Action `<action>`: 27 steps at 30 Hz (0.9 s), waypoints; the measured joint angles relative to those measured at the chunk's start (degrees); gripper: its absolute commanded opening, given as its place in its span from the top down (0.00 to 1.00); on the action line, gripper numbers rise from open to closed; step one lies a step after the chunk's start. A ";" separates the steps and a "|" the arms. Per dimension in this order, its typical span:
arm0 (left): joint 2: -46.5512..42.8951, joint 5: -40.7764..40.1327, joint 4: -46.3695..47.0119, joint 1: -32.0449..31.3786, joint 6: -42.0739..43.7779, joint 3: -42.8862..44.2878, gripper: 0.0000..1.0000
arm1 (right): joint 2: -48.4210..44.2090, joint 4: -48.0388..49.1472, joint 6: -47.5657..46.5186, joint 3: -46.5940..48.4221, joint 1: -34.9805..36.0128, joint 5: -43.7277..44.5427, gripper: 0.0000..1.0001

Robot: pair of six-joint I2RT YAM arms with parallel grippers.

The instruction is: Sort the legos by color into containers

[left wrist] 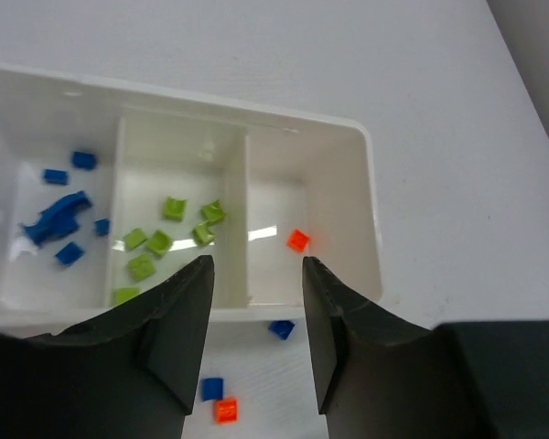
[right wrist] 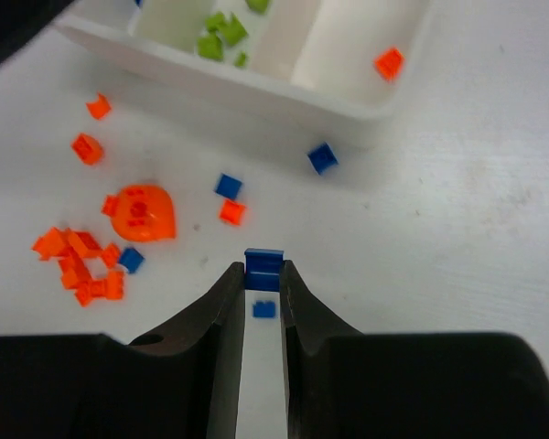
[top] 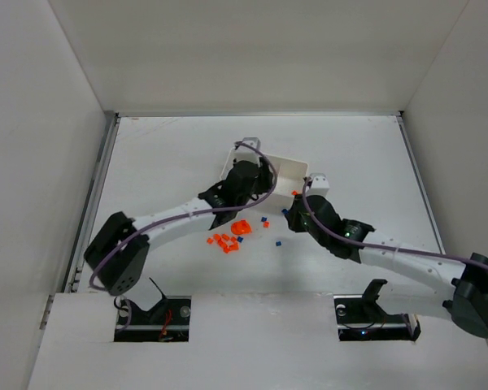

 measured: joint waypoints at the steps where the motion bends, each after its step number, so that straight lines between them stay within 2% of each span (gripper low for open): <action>1: -3.08 -0.63 0.37 0.59 -0.02 -2.73 0.60 | 2.10 1.01 -0.74 2.19 -0.22 -0.20 0.81; 6: -19.71 -4.61 -0.66 4.46 -0.81 -17.59 0.60 | 14.49 6.93 -3.65 13.09 -2.38 -3.06 0.81; 9: -26.60 -6.73 -2.93 5.27 -1.79 -23.61 0.61 | 22.69 9.20 -5.25 19.56 -3.85 -4.81 0.81; 15: -33.51 -8.28 -8.39 5.27 -5.05 -32.04 0.61 | 35.76 10.64 -7.39 31.71 -6.05 -6.97 0.81; 19: -36.20 -8.57 -12.57 5.44 -7.32 -34.64 0.61 | 41.38 10.67 -8.00 37.68 -7.02 -8.11 0.80; 25: -40.15 -8.55 -16.50 3.65 -10.88 -36.61 0.61 | 47.52 10.19 -8.17 43.91 -7.41 -8.92 0.60; 27: -40.35 -8.57 -17.66 2.21 -12.02 -36.70 0.63 | 48.70 10.16 -8.20 45.00 -7.41 -9.16 0.57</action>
